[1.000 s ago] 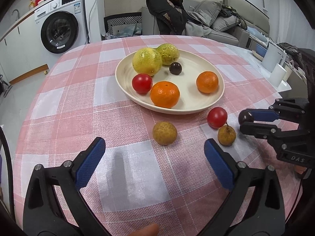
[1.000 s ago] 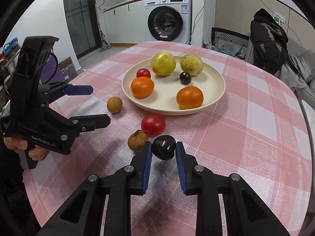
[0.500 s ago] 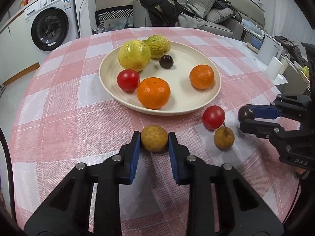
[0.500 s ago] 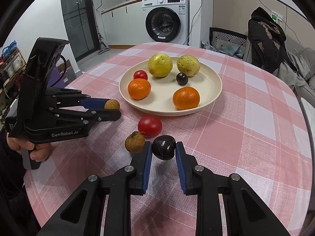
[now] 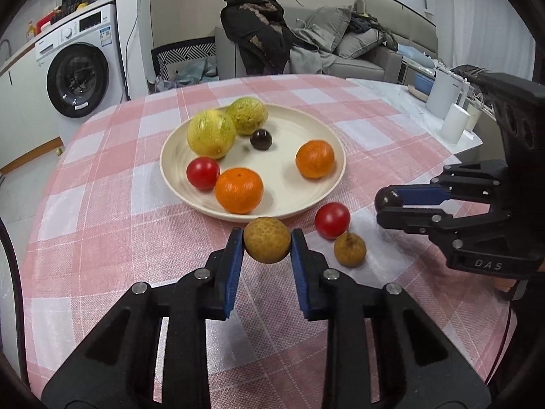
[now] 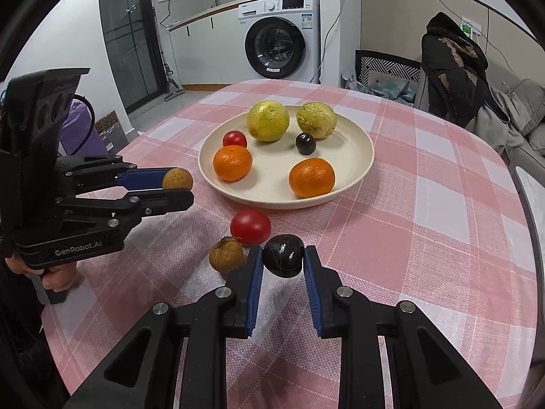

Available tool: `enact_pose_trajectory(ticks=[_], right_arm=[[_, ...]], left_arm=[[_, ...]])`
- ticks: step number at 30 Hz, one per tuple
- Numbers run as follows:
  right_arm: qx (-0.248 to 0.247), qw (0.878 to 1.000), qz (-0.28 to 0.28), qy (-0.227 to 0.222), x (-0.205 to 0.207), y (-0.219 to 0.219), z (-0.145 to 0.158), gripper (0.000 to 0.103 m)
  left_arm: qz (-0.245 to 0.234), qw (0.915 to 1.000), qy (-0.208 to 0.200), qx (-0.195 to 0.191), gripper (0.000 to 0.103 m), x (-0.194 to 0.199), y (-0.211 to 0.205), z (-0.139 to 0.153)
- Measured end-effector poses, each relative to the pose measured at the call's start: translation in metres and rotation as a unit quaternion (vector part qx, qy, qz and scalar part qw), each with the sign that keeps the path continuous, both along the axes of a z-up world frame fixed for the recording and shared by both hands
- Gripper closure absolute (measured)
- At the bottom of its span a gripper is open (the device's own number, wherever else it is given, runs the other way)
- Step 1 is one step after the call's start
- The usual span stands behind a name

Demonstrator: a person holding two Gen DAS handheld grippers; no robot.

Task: Organize fruits
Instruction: 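Carry the plum and brown fruit onto the cream plate and open both tools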

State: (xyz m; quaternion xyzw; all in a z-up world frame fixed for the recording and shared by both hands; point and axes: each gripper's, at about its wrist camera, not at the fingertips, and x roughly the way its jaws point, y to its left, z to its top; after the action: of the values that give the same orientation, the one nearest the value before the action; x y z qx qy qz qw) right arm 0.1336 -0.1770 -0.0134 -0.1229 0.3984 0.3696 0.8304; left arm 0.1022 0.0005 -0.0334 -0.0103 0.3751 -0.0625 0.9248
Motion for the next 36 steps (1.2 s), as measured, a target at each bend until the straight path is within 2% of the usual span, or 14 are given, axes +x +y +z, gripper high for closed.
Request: enact_pose_trajectory(ticks=[13,26,36], right_arm=[[0.039,0.998,-0.045,-0.028,0.020,0.001,0.032,0.078],[0.050,0.996,-0.069,-0.017,0.043,0.004,0.039,0.078],[0.051,0.995,-0.085,-0.012,0.063,0.011,0.037,0.078]], left_arm=[[0.011,0.9994,-0.034,-0.004,0.078,0.002,0.002,0.026],[0.020,0.9986,-0.048,0.000,0.078,0.016,-0.001,0.035],[0.027,0.9986,-0.044,0.004,0.078,0.040,-0.004,0.035]])
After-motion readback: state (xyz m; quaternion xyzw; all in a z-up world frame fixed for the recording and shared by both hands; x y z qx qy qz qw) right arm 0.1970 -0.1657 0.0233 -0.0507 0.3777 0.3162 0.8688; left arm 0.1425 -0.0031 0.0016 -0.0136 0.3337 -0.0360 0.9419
